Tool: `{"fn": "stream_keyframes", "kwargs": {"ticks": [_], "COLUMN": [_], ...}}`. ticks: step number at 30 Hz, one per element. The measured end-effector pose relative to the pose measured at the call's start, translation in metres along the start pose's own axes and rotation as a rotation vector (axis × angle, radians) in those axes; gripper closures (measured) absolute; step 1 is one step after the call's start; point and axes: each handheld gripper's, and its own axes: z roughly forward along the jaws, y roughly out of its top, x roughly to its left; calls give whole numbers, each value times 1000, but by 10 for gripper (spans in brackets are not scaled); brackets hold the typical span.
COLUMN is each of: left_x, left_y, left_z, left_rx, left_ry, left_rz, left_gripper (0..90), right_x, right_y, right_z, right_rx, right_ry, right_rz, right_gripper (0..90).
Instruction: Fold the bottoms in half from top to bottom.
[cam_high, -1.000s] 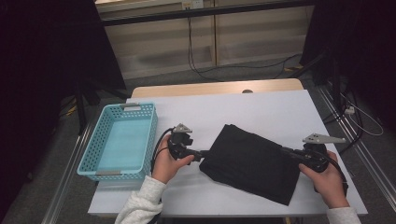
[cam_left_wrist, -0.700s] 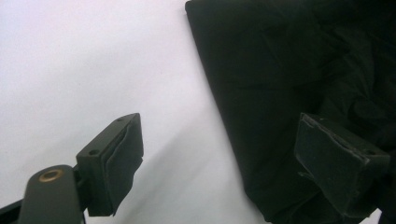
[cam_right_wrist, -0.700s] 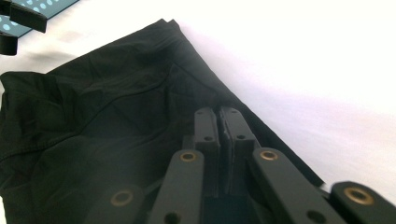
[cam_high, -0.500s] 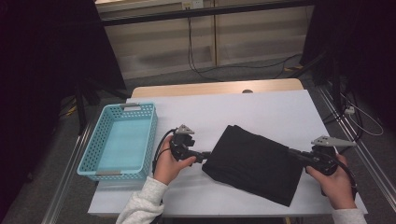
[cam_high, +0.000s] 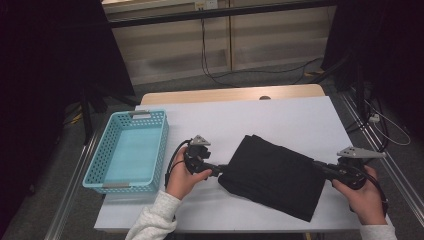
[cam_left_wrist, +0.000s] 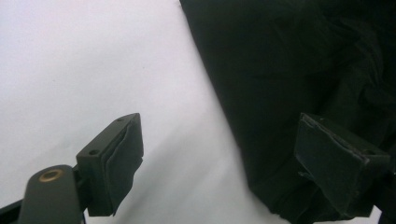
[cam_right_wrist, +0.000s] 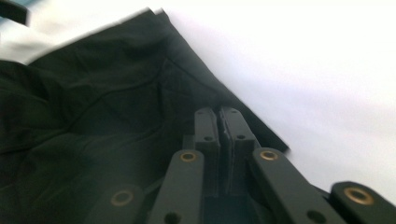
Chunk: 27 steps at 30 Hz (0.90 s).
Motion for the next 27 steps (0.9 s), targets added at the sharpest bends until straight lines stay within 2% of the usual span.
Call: {"fn": "stream_keyframes", "kwargs": {"ticks": [4, 8, 10, 16, 19, 20, 22, 26, 27], "left_x": [-3, -4, -3, -2, -2, -2, -2, -1, -1], "left_y": [-1, -1, -2, -2, -2, -2, -2, -3, -3], "left_z": [1, 2, 2, 0, 0, 0, 0, 1, 1], "left_rx": [2, 7, 7, 7, 6, 6, 7, 7, 7], "left_ry": [-5, 5, -7, -6, -7, -7, -7, -6, -4], "left_rz": [4, 8, 6, 1, 0, 0, 1, 1, 0], "left_gripper": [159, 159, 159, 159, 160, 159, 159, 160, 160], "right_x": [-5, -1, 0, -2, -1, 0, 0, 0, 0], "right_y": [-11, -11, -11, -9, -10, -11, -10, -7, -6], "right_z": [7, 8, 10, 5, 8, 9, 8, 9, 11], "right_rx": [52, 73, 96, 93, 100, 101, 84, 9, 17], "right_ry": [-14, -43, -59, -63, -71, -80, -111, -77, -88], "right_rz": [13, -23, -42, -25, -40, -45, -54, -27, -33], "right_gripper": [863, 861, 864, 881, 871, 848, 743, 630, 613]}}
